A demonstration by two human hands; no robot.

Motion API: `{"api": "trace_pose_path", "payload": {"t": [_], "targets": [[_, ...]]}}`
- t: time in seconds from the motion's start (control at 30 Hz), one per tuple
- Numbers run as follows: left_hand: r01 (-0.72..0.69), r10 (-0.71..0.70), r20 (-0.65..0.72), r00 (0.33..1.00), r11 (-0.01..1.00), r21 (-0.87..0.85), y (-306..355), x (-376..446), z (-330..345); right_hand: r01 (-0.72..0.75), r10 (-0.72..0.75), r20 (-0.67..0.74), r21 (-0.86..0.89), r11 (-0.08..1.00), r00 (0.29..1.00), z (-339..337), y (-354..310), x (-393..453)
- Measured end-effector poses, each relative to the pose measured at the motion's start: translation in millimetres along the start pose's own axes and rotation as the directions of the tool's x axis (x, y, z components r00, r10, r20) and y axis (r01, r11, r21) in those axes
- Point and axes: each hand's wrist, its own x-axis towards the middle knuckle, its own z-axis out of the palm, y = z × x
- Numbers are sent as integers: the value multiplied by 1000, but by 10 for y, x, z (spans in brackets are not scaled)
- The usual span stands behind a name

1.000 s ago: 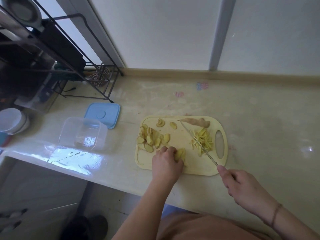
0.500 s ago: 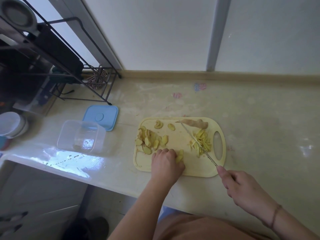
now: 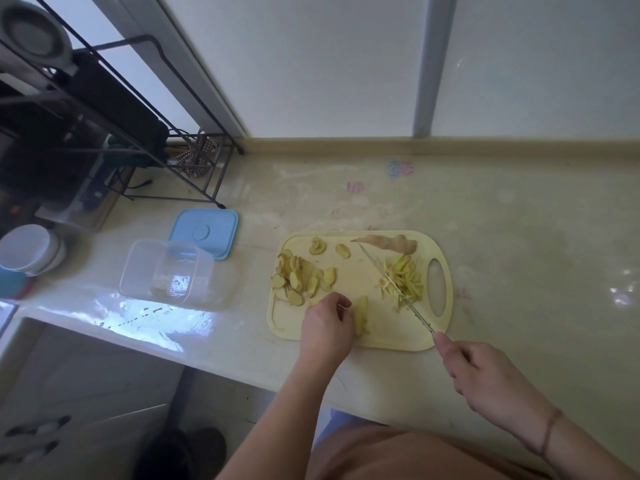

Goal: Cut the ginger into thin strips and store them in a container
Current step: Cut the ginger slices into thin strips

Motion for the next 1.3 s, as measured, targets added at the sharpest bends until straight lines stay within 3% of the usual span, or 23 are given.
{"api": "trace_pose_path", "payload": {"t": [0.37,0.57,0.83,0.93,1.0,1.13,1.3], "targets": [[37,-38,39,998,999,20,22,-65,94,7,-7,-18,1,1000,1000,-9,75,15],[177,-169,51,984,953,-245,127,46,46,1,-1,0,5,1000,1000,-20,53,-1],[34,-34,-16,999,999,-15,133,117,-3,0,0,-37,14,1000,999,-35,85,-8],[-106,126,-179,976,988,116,67,233,-119,4,-4,-44,1,1000,999,-45,80,-7],[-121,182,-235,955,960,251,-14,365,-180,3,-3,-39,3,1000,999,-42,81,-3],[-55,134,-146,980,893,446,-84,496,-209,-2,2,-39,12,1000,999,-24,71,-6],[-62,119,-108,987,901,429,10,522,-185,-1,1,-54,2,1000,999,-24,55,-19]]}}
